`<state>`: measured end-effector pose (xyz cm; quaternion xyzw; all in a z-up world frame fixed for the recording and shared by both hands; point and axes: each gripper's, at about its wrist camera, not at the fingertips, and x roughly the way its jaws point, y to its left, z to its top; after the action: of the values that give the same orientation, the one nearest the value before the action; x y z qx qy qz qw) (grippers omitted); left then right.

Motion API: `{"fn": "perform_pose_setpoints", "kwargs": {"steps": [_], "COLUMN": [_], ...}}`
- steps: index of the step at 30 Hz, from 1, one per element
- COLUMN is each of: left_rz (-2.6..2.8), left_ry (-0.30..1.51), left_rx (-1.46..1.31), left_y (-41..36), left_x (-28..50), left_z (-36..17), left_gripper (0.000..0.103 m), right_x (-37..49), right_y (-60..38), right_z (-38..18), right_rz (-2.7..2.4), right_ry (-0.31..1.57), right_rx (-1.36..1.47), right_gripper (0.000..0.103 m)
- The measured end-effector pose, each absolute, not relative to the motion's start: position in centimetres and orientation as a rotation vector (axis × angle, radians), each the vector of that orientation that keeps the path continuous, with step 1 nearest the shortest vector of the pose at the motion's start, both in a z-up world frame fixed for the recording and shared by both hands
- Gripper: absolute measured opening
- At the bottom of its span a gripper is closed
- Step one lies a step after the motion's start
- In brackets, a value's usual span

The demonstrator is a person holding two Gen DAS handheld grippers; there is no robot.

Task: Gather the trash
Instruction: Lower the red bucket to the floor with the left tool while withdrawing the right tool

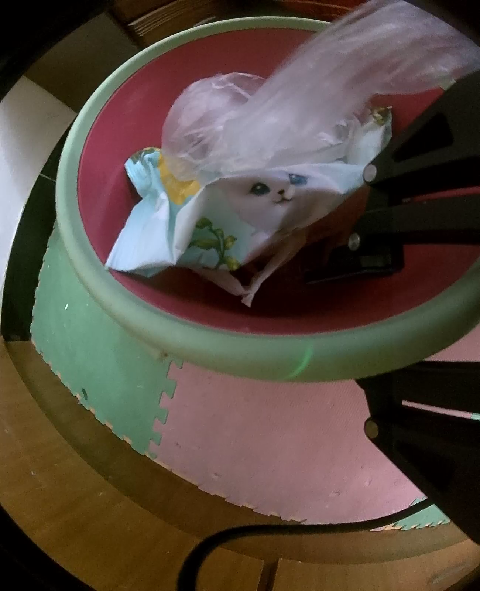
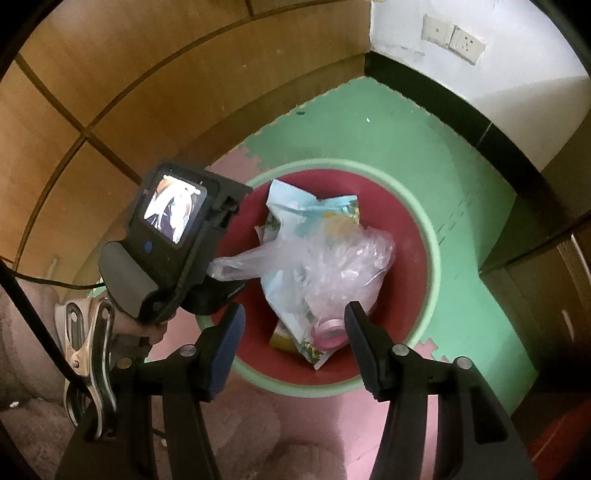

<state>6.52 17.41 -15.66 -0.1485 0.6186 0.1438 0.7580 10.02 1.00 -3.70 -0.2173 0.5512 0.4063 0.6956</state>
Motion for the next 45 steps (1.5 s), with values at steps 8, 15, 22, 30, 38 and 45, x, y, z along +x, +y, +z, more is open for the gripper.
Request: {"fn": "perform_pose_setpoints", "kwargs": {"steps": [8,15,22,30,38,45], "left_rz": [0.323,0.325,0.317,0.233,0.256,0.258], "left_ry": [1.349,1.368,1.379,1.431,1.388,1.340], "left_rx": [-0.293,-0.236,-0.215,-0.129,-0.151,-0.186], "left_y": [16.7,16.2,16.0,15.4,15.5,15.9], "left_x": [6.8,7.0,7.0,7.4,7.0,6.5], "left_z": [-15.3,-15.3,-15.4,-15.8,-15.7,-15.3], "left_gripper": [0.019,0.019,0.019,0.020,0.020,0.023], "right_x": [10.8,11.1,11.7,11.3,9.2,7.8], "right_y": [-0.1,-1.7,-3.9,-5.9,-7.5,-8.9], "right_z": [-4.3,-5.0,-4.8,-5.3,-4.2,-3.6], "right_rz": [0.900,0.886,0.845,0.664,0.635,0.625], "right_ry": [1.239,1.251,1.243,1.260,1.240,1.126], "right_rx": [-0.472,-0.430,-0.409,-0.208,-0.215,-0.216], "right_gripper": [0.057,0.057,0.057,0.057,0.057,0.057]}}
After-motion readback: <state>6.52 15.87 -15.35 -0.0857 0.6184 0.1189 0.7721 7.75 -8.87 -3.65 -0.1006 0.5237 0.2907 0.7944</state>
